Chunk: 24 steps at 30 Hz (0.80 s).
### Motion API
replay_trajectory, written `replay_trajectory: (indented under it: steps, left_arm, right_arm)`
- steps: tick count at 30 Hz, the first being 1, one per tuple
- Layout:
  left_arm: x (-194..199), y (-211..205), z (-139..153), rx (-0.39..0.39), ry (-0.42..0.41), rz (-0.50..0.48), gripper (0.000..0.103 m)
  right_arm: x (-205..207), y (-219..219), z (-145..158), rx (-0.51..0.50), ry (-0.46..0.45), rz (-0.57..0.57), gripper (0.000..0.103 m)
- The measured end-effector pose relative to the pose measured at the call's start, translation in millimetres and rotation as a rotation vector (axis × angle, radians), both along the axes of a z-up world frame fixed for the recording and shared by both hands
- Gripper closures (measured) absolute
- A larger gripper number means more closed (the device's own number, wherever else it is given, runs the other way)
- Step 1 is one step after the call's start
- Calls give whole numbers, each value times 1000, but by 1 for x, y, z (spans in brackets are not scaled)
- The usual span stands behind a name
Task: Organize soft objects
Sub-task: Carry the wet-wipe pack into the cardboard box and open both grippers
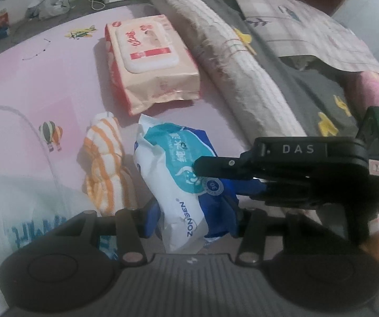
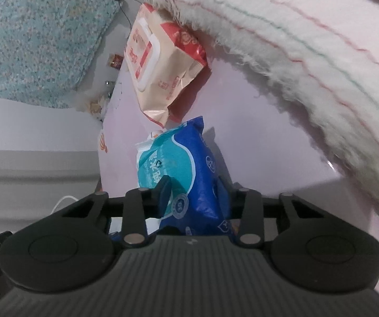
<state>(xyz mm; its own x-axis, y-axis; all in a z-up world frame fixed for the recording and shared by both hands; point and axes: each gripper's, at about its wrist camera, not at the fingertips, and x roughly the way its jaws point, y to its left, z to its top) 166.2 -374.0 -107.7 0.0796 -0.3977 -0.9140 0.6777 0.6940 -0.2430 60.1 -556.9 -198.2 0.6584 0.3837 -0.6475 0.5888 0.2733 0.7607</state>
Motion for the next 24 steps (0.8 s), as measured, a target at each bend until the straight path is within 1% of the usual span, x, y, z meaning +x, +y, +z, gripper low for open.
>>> replay_trajectory:
  steps: [3, 7, 10, 13, 18, 21, 24]
  left_arm:
    - [-11, 7, 13, -19, -16, -22, 53]
    - [-18, 22, 32, -57, -13, -24, 53]
    - [-20, 42, 52, -89, -28, -16, 53]
    - [-18, 71, 76, -120, -42, 12, 53]
    - [-6, 136, 113, -145, -82, 90, 53]
    - [3, 182, 132, -143, -117, 150, 53]
    - [14, 229, 144, -134, -142, 219, 53]
  right_arm:
    - [-13, 4, 9, -15, 0, -12, 67]
    - [-32, 12, 31, -16, -13, -39, 67]
    - [-41, 22, 53, -24, -34, -41, 67]
    - [-43, 39, 76, -26, -62, -35, 67]
    - [-23, 82, 117, -35, -119, 17, 67]
    - [-2, 120, 139, -29, -160, 66, 67]
    - [22, 160, 154, -14, -194, 121, 67]
